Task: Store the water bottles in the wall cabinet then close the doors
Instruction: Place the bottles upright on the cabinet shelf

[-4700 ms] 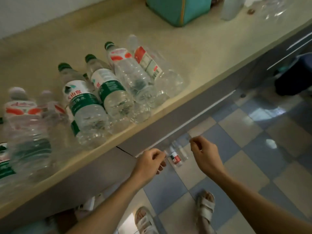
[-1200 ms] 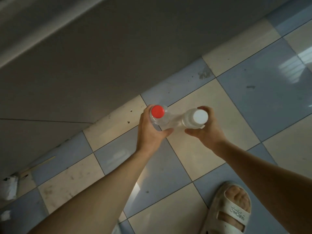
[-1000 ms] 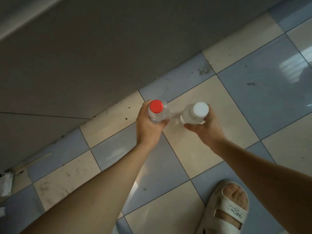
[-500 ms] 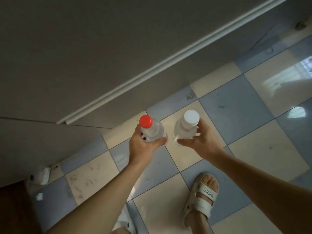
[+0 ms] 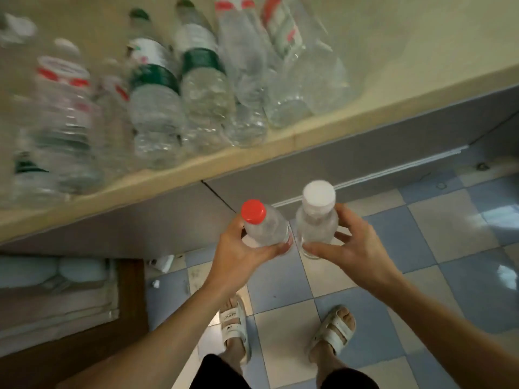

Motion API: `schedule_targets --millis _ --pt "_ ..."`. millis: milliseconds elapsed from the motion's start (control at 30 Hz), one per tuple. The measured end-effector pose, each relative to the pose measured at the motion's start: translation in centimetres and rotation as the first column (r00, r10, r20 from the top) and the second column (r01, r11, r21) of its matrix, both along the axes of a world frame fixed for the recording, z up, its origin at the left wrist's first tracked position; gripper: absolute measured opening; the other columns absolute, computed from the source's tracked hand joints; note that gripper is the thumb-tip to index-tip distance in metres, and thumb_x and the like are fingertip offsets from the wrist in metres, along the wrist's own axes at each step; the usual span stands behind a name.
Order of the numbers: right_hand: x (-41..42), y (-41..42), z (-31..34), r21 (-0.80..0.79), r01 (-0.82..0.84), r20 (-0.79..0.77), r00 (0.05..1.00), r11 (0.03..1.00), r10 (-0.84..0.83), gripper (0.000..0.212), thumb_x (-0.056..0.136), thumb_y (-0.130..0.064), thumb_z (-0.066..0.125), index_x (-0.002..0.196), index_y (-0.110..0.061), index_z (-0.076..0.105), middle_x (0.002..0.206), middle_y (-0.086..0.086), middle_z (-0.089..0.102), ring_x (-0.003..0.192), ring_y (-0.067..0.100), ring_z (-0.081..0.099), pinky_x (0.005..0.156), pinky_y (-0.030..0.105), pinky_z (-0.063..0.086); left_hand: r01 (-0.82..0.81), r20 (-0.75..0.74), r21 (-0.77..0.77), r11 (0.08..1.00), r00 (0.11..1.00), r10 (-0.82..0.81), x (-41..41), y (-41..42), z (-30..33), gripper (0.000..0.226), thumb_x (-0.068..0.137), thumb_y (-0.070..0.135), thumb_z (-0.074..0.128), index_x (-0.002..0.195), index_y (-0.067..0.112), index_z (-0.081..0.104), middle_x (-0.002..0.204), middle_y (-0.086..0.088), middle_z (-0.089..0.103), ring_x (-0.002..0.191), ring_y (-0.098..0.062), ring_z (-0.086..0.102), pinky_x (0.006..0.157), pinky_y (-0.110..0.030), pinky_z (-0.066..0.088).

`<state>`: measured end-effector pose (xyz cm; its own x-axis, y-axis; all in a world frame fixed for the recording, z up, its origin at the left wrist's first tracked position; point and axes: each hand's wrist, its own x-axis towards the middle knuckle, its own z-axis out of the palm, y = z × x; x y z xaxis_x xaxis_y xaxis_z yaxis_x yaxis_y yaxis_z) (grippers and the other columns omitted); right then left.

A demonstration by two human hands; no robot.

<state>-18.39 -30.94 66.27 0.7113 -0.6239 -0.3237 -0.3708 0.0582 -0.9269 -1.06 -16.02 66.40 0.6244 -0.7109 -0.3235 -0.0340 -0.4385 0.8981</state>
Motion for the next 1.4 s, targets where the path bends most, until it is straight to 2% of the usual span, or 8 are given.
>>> schedule_targets --millis 300,500,633,733,867,967,1200,1400 --pt "10.0 7.5 20.0 -0.086 -0.119 0.186 0.974 0.989 0.133 0.068 0.062 -0.043 0.090 0.123 -0.031 0.061 0.110 -0.010 0.074 0.101 0.009 0.071 0.078 0.021 0.058 -0.099 0.043 -0.245 0.964 0.993 0.113 7.5 10.7 19.3 0.062 0.063 0.037 0.091 0.119 0.022 0.066 0.113 0.006 0.075 0.107 -0.010 0.070 0.091 -0.026 0.057" --pt "20.6 12.4 30.2 -0.169 -0.046 0.337 0.936 0.984 0.102 0.060 0.059 -0.052 0.089 0.114 -0.042 0.065 0.112 -0.008 0.074 0.104 0.015 0.071 0.094 0.047 0.056 -0.162 0.165 -0.442 0.882 0.952 0.257 17.3 15.9 29.3 0.045 0.060 0.038 0.091 0.100 0.043 0.070 0.103 0.015 0.076 0.096 -0.003 0.072 0.074 -0.012 0.054" --pt "27.2 15.0 37.8 -0.246 -0.003 0.438 0.892 0.969 0.114 0.078 0.049 -0.072 0.087 0.117 -0.043 0.062 0.112 -0.013 0.074 0.101 0.012 0.072 0.092 0.045 0.056 -0.132 0.252 -0.551 0.824 0.915 0.314 24.1 17.7 37.5 0.051 0.058 0.050 0.089 0.105 0.047 0.068 0.108 0.016 0.074 0.101 -0.004 0.070 0.081 -0.026 0.057" --pt "30.8 16.1 43.7 -0.266 0.028 0.518 0.847 0.963 0.118 0.074 0.050 -0.065 0.090 0.115 -0.041 0.066 0.111 -0.011 0.074 0.099 0.012 0.073 0.093 0.047 0.056 -0.109 0.284 -0.635 0.765 0.888 0.363 28.0 18.2 43.7 0.054 0.060 0.049 0.089 0.109 0.041 0.068 0.109 0.015 0.073 0.103 -0.009 0.069 0.083 -0.032 0.057" --pt "34.9 16.5 51.3 -0.283 0.046 0.629 0.763 0.958 0.150 0.061 0.058 -0.047 0.090 0.114 -0.032 0.071 0.108 -0.005 0.074 0.101 0.018 0.073 0.095 0.051 0.055 -0.092 0.290 -0.734 0.672 0.854 0.433 31.8 18.1 51.7 0.056 0.056 0.055 0.088 0.107 0.040 0.067 0.102 0.021 0.072 0.093 0.002 0.069 0.068 -0.015 0.055" --pt "37.6 16.1 56.9 -0.330 0.049 0.677 0.708 0.943 0.201 0.063 0.061 -0.042 0.089 0.119 -0.026 0.069 0.110 -0.002 0.074 0.103 0.019 0.073 0.096 0.051 0.055 -0.069 0.310 -0.770 0.634 0.828 0.467 34.2 17.6 57.2 0.059 0.054 0.058 0.087 0.106 0.040 0.067 0.099 0.022 0.072 0.090 0.004 0.068 0.074 -0.022 0.052" --pt "42.9 13.3 68.1 -0.406 0.145 0.747 0.621 0.902 0.236 0.070 0.055 -0.049 0.090 0.118 -0.030 0.066 0.109 -0.005 0.074 0.103 0.019 0.072 0.095 0.051 0.055 -0.009 0.383 -0.810 0.587 0.749 0.540 38.8 15.6 68.7 0.065 0.049 0.061 0.084 0.109 0.043 0.067 0.098 0.024 0.073 0.086 0.005 0.070 0.071 -0.022 0.053" --pt "46.9 9.1 75.6 -0.429 0.270 0.799 0.560 0.862 0.222 0.044 0.073 -0.035 0.088 0.110 -0.027 0.066 0.097 -0.005 0.077 0.088 0.015 0.075 0.085 0.048 0.060 -0.032 0.357 -0.844 0.535 0.710 0.606 42.9 11.3 75.6 0.047 0.067 0.044 0.089 0.108 0.035 0.067 0.100 0.015 0.073 0.088 -0.005 0.071 0.069 -0.028 0.056"
